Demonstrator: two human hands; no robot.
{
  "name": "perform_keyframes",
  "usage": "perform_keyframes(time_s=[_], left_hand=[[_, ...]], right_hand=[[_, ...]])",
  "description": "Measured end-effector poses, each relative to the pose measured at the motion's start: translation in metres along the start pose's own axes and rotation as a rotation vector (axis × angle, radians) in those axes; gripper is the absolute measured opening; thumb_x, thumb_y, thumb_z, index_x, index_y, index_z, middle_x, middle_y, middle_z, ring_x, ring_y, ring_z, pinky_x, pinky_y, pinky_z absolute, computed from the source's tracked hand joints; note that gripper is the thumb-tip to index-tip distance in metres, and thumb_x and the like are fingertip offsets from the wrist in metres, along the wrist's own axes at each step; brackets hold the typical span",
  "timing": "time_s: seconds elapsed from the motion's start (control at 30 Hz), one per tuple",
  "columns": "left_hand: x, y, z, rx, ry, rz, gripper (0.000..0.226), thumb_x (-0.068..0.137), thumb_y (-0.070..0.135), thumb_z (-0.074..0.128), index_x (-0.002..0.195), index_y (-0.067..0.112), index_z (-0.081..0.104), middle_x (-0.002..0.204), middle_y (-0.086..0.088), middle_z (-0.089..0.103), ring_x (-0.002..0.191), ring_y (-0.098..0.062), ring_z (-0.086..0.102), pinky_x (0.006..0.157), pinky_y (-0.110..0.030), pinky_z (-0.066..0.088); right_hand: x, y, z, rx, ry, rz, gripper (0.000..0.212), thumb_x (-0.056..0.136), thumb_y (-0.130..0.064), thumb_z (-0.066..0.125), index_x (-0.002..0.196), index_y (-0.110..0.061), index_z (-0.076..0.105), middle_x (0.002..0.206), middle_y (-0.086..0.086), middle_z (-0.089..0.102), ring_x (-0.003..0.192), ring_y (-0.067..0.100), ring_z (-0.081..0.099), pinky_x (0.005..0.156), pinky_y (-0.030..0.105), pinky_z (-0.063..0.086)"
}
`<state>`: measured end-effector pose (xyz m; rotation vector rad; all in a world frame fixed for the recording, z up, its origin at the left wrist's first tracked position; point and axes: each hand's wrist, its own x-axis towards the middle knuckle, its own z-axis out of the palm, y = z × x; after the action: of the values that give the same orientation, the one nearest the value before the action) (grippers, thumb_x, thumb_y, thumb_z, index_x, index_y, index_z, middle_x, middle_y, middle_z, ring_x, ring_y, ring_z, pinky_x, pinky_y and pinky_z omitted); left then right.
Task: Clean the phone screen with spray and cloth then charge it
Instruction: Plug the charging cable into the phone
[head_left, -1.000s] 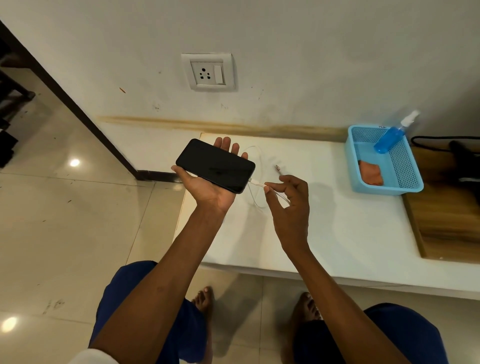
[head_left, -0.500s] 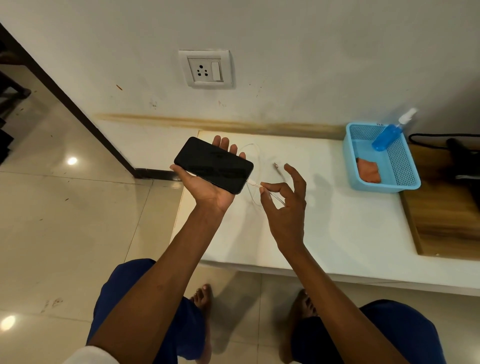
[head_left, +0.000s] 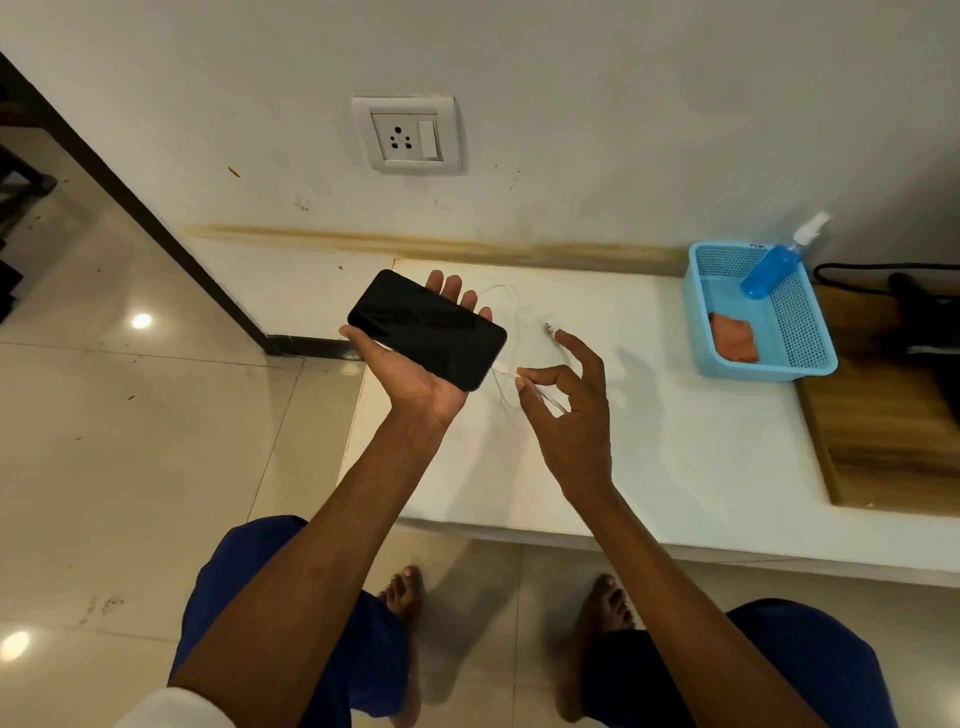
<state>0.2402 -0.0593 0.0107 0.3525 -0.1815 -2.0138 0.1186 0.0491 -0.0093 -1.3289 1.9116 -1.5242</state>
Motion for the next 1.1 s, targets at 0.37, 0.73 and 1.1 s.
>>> perform_keyframes(time_s=[0.37, 0.73, 1.1], left_hand=[[-0.001, -0.035, 0.014, 0.252, 0.06, -0.261, 0.1, 0.082, 0.087, 0.031, 0.146, 0.012, 0.046, 0.142, -0.012, 0.056, 0.13, -0.031, 0.055, 0.103, -0.045, 0.049], [0.003, -0.06, 0.013, 0.234, 0.088, -0.289, 0.091, 0.083, 0.085, 0.032, 0.136, 0.014, 0.055, 0.133, -0.008, 0.063, 0.124, -0.03, 0.058, 0.107, -0.047, 0.043], [0.004, -0.058, 0.02, 0.122, 0.154, -0.098, 0.087, 0.087, 0.084, 0.02, 0.135, 0.018, 0.051, 0.122, -0.004, 0.067, 0.116, -0.028, 0.063, 0.088, -0.042, 0.055]], right_hand=[[0.024, 0.003, -0.052, 0.135, -0.161, 0.349, 0.024, 0.097, -0.037, 0.055, 0.086, -0.049, 0.072, 0.089, -0.015, 0.074, 0.085, 0.013, 0.069, 0.08, 0.038, 0.057], [0.016, 0.02, -0.071, 0.119, -0.192, 0.424, 0.015, 0.094, -0.053, 0.052, 0.095, -0.043, 0.064, 0.094, -0.015, 0.072, 0.078, 0.009, 0.07, 0.069, 0.024, 0.058], [-0.002, 0.03, -0.061, -0.445, -0.057, -0.092, 0.022, 0.087, -0.049, 0.064, 0.104, -0.036, 0.058, 0.115, -0.014, 0.06, 0.104, 0.011, 0.057, 0.083, 0.038, 0.05]])
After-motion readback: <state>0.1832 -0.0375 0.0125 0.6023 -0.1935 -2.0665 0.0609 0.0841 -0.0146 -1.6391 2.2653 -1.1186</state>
